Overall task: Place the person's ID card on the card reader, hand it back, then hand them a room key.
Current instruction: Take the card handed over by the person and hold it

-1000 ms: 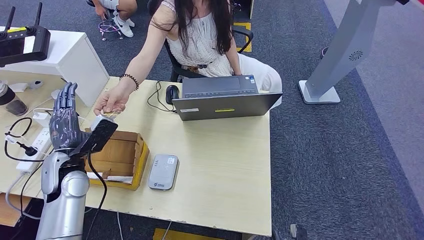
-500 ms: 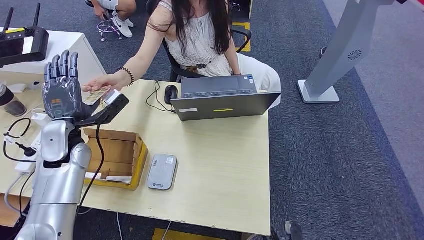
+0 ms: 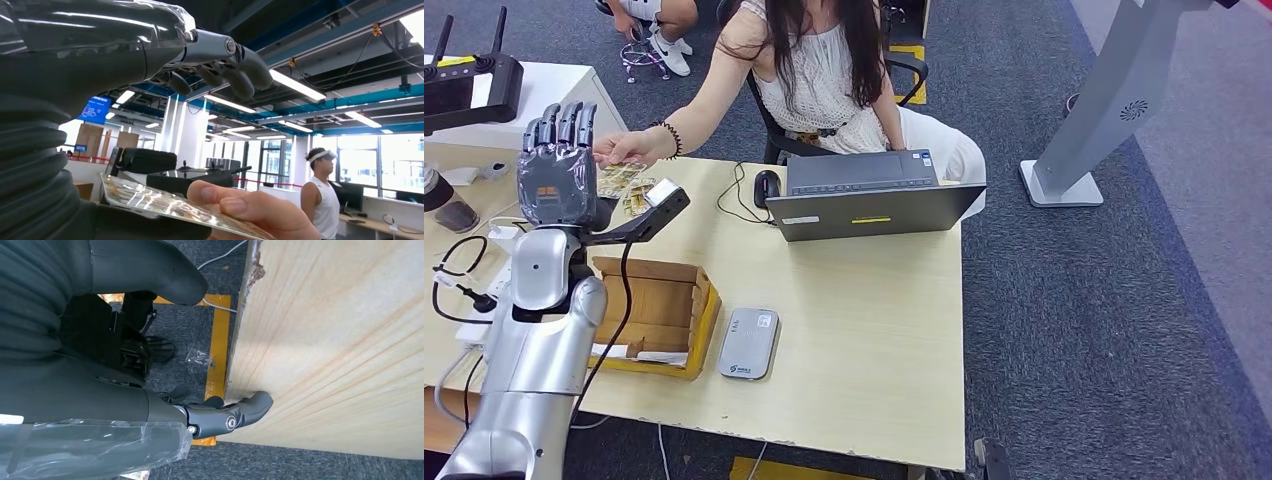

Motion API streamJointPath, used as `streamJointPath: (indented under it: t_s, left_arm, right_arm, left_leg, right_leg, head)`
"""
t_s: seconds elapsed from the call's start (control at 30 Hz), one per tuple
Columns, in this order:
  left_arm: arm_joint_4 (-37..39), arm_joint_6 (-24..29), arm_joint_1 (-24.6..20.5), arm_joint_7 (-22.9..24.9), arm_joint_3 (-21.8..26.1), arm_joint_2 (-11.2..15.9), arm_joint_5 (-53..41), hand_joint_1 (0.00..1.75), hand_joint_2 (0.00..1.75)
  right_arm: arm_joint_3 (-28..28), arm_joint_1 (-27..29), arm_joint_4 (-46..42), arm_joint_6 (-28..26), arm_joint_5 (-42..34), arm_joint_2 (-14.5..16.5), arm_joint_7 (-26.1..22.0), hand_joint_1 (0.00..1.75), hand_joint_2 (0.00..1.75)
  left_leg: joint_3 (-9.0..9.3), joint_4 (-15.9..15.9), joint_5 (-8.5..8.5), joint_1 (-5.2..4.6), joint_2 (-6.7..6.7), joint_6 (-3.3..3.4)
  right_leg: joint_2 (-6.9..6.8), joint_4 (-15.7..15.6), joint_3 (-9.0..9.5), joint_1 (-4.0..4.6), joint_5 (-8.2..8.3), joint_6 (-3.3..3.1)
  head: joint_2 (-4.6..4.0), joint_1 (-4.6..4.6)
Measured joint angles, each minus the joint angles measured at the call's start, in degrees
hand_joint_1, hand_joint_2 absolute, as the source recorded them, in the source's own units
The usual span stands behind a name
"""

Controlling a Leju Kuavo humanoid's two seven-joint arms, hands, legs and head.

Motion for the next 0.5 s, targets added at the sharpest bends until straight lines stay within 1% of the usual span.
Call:
streamJointPath:
  t_s: [0.5]
  left_arm:
    - [0.90, -0.34, -0.01, -0.76, -0.04, 0.08, 1.67, 1.75, 1.75]
  right_arm:
    - [1.20, 0.01, -0.01, 0.04, -0.73, 0.05, 0.20, 0.00, 1.75]
  left_leg:
    - [0.00, 0.00, 0.00, 0.00, 0.00, 0.00]
  right_leg:
    - [0.00, 0.01, -0.01, 0.01, 0.00, 0.00]
  head:
    - [0.00, 0.00]
